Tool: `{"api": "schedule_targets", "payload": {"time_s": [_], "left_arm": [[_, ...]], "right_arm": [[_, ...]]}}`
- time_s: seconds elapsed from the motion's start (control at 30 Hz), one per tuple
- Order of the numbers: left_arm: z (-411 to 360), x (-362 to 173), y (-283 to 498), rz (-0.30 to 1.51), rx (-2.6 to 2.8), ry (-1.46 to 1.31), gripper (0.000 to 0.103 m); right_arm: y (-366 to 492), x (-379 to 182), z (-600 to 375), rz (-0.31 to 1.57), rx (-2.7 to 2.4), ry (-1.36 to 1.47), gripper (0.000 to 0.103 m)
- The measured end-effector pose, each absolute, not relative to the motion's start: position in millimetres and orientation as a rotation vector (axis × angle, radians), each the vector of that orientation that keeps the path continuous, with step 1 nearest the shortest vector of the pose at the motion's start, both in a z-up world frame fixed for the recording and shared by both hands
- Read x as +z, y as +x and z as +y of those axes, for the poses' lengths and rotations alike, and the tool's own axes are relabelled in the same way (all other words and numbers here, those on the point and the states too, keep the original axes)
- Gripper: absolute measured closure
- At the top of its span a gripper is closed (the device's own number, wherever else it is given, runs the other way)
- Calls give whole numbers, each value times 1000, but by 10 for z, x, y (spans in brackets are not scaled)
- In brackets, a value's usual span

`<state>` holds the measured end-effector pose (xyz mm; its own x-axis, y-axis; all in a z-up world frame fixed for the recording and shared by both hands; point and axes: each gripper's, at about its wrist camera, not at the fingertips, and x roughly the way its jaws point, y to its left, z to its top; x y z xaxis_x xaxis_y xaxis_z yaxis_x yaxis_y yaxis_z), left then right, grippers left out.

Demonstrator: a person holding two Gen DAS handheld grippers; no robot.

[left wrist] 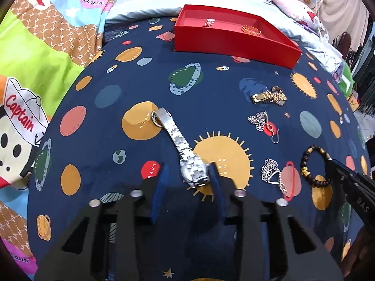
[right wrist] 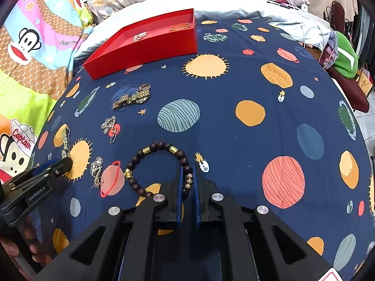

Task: Organize jewelry
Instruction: 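Grasp the black bead bracelet with the right gripper, then grasp the silver watch with the left gripper while the right gripper holds the bracelet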

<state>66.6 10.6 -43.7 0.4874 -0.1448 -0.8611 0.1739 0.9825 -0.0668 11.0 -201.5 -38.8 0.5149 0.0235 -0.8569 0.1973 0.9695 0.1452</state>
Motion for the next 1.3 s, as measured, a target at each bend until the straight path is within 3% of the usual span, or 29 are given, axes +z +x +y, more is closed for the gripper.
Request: {"api": "schedule_targets", "payload": {"time_s": [0.07,0.4,1.2,1.23,1.3], "left_arm": [[135,-430,660,1047,-214,6,80],[199,-366,591,1064,-274,-71,80],[130,328,535,910,-365,-85,81],[131,341,542,906,-367,-86,103],[121,389,562,898,-370,-88,103]], "right_arm": [[102,-389,-1994,1028,-103,233,96],[82,-321,-1995,1017,-87,257,96],[61,288,-2023,863,-30,286,96],[68,301,-2026,860,-27,289,96],[85,335,-2024,852,-23,285,96]]}}
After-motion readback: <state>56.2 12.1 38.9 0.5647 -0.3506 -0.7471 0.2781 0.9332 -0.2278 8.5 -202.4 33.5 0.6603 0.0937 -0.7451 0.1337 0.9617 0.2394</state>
